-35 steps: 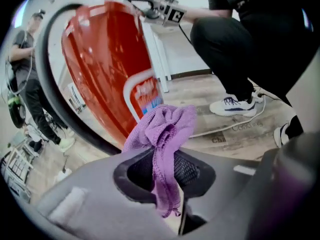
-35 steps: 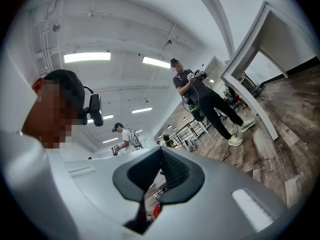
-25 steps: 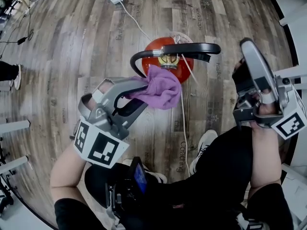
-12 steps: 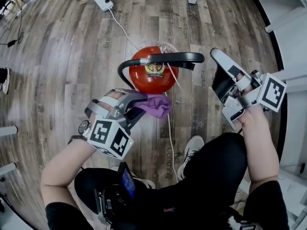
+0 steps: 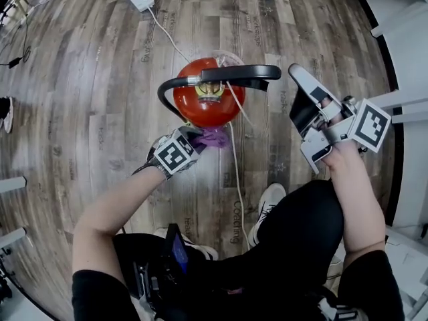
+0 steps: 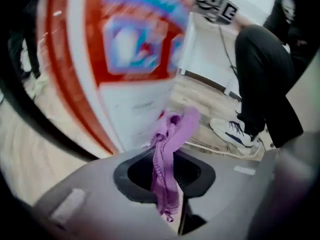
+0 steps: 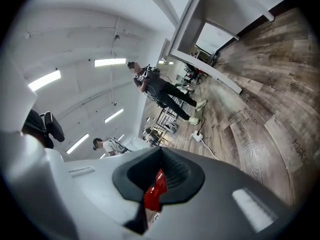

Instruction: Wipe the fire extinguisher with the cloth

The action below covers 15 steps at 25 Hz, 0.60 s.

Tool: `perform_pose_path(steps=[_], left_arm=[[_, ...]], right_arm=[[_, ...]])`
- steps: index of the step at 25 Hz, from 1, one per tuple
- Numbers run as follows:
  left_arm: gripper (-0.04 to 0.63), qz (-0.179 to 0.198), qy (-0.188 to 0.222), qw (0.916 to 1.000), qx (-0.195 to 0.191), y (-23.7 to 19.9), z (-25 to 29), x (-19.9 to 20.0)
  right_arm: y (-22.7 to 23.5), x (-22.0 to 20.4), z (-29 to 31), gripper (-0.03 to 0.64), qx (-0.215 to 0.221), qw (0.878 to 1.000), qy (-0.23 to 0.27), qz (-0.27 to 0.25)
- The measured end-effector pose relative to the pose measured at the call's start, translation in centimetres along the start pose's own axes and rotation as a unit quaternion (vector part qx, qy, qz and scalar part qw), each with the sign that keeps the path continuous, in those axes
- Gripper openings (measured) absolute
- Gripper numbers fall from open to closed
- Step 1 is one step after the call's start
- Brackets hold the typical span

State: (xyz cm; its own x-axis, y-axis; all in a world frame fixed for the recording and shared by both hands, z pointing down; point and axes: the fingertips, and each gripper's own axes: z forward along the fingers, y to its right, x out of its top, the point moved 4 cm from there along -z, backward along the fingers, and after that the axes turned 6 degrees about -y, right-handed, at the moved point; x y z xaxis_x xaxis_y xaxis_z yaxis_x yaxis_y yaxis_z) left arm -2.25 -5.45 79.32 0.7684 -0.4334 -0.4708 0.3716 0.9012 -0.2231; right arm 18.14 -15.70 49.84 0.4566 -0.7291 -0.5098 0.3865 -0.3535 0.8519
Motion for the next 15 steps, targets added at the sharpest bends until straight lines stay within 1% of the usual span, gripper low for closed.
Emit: perform_pose_path(steps=[1,2,5,7,9,13,15], left_arm=[[0.072,-0.043,-0.005,0.9990,-0.009,-0.7,0.8,-0.7],[0.071,-0.073,-0.009,0.9971,-0.018,-1.2,1.6,-1.3],[0.071,-0.131,-0.003,0.9907,-0.036,-1.6,3.7,-2.6],[0.071,-0.161,0.006,0.9860,-0.044,-1.6,4.7,-3.0],[0.072,-0.172,0.005,0.9839,-0.050,-1.7,5.5,-3.3],[0.072,-0.173,-0.004,0.9835,-0.052,-1.7,6.4,-3.6],[0.072,-0.182,0.002,0.9815,-0.060,-1.4,6.4,-3.7]], right_arm=[[0.0,0.0,0.0,0.003,0.000,1.000,0.001,0.000],[0.1,0.1,-0.1,0.003,0.001,1.000,0.002,-0.001],[-0.1,0.2,-0.1,0.003,0.005,1.000,0.002,-0.009],[-0.1,0.3,-0.1,0.003,0.003,1.000,-0.002,-0.021],[0.2,0.4,-0.2,0.003,-0.002,1.000,-0.002,-0.026],[0.6,0.5,-0.4,0.003,-0.008,1.000,0.002,-0.021],[0.6,0.5,-0.3,0.003,-0.007,1.000,0.001,-0.021]])
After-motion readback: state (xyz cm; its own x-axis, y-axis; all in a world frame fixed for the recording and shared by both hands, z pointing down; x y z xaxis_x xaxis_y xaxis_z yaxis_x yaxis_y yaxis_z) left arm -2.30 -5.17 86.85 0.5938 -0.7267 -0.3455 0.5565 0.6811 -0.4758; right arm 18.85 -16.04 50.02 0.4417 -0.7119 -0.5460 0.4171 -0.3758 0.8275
